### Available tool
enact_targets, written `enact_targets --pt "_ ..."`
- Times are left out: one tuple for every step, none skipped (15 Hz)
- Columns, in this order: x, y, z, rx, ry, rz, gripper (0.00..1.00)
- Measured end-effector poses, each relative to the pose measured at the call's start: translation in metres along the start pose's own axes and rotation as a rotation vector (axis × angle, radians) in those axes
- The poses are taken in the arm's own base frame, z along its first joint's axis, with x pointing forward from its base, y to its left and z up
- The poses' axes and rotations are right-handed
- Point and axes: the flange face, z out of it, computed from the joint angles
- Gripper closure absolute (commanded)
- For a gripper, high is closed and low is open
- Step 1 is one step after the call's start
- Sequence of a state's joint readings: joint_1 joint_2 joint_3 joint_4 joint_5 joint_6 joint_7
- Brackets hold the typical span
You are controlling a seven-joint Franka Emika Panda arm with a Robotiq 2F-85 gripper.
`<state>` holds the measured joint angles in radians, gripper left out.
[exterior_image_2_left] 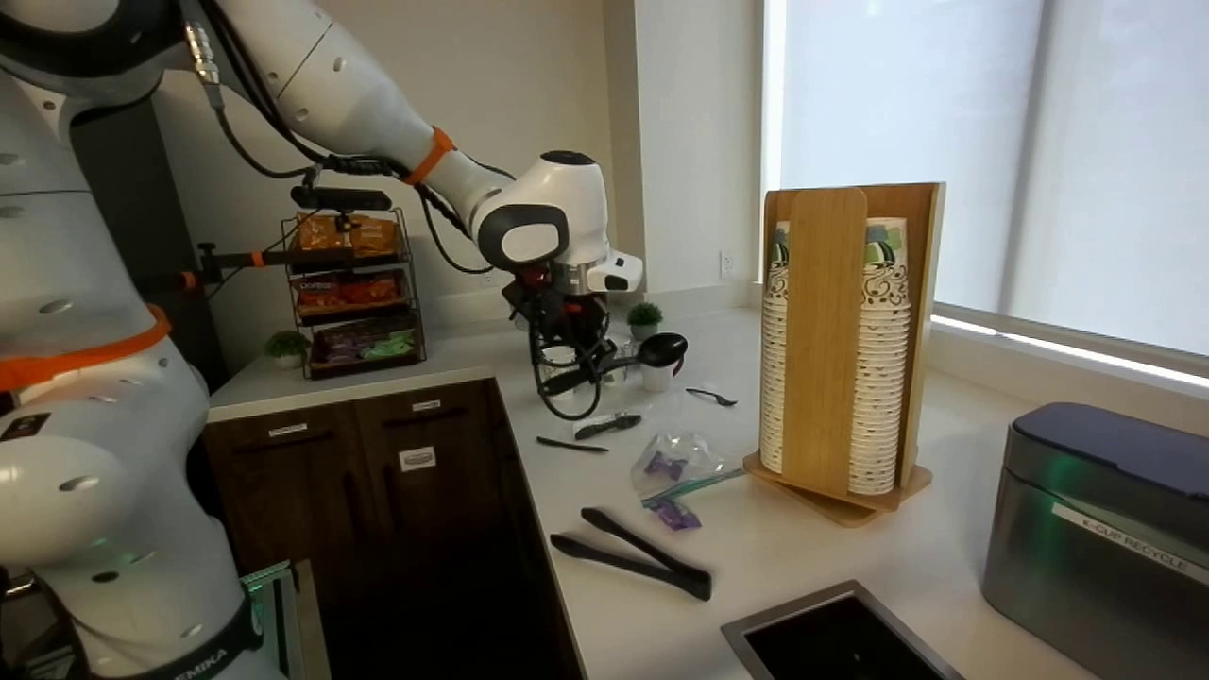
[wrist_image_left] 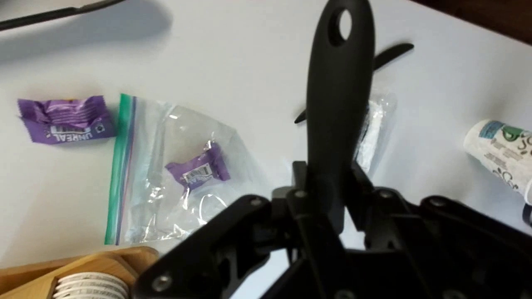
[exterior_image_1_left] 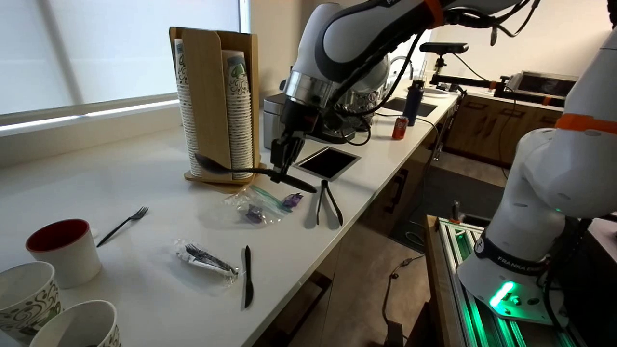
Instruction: Place the large spoon in between the clear bags
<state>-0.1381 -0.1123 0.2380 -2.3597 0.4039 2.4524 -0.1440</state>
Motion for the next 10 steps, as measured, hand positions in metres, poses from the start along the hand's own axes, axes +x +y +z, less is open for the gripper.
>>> enact_targets --pt "0.003 -0.009 0.002 -0.001 0.020 0.053 0.94" --pt "0.006 -0.016 0.004 0.001 0.039 0.100 0.75" --pt "0.009 -0.022 0.007 0.007 0.044 0.134 0.75" --pt "0.012 -0.025 0.011 0.011 0.041 0.153 0.75" --pt "0.014 -0.027 0.014 0.014 0.038 0.164 0.75" --pt "0.016 -0.026 0.015 0.015 0.036 0.169 0.75" --pt "0.017 -0.025 0.016 0.015 0.036 0.173 0.75" --pt "0.018 -0.024 0.016 0.015 0.036 0.175 0.75" --pt "0.019 -0.023 0.016 0.015 0.037 0.176 0.94" --pt "0.019 -0.023 0.016 0.015 0.037 0.177 0.94"
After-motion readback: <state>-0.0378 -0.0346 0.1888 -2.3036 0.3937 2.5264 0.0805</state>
